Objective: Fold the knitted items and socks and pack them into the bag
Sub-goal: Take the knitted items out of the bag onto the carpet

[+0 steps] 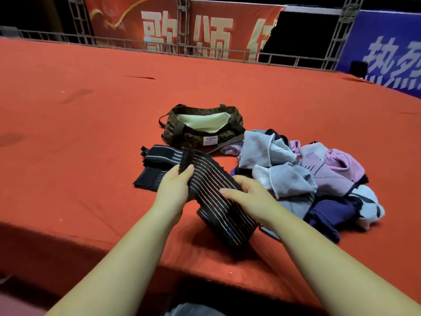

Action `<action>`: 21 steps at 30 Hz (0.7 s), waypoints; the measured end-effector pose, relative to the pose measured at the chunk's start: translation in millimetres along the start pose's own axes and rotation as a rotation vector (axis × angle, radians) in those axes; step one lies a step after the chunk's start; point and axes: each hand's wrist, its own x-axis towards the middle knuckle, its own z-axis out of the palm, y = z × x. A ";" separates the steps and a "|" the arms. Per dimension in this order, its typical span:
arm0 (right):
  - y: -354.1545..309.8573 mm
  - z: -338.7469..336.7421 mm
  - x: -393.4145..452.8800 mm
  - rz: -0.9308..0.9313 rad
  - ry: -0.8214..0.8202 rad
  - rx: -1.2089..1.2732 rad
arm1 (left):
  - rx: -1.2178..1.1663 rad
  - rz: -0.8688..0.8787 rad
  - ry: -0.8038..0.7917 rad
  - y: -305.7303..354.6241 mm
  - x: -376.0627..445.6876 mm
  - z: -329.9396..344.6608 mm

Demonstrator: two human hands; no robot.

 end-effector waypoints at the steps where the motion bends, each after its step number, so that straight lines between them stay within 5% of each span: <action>1: 0.3 -0.7 -0.9 0.039 -0.050 0.009 | -0.002 -0.017 0.021 -0.6 -0.3 -2.6; 7: 6.2 -24.9 -14.9 0.300 -0.266 -0.088 | 0.166 -0.078 0.226 -16.7 8.0 -37.9; 15: 33.6 -57.6 -29.9 0.344 -0.210 -0.493 | 1.395 -0.048 0.241 -68.0 -3.8 -86.1; 19: 45.2 -65.2 -35.4 0.370 -0.208 -0.534 | 1.462 0.276 0.268 -80.7 -10.1 -70.5; 21: 45.7 -67.7 -39.2 0.394 -0.246 -0.528 | 1.378 0.389 0.053 -82.6 -20.4 -45.8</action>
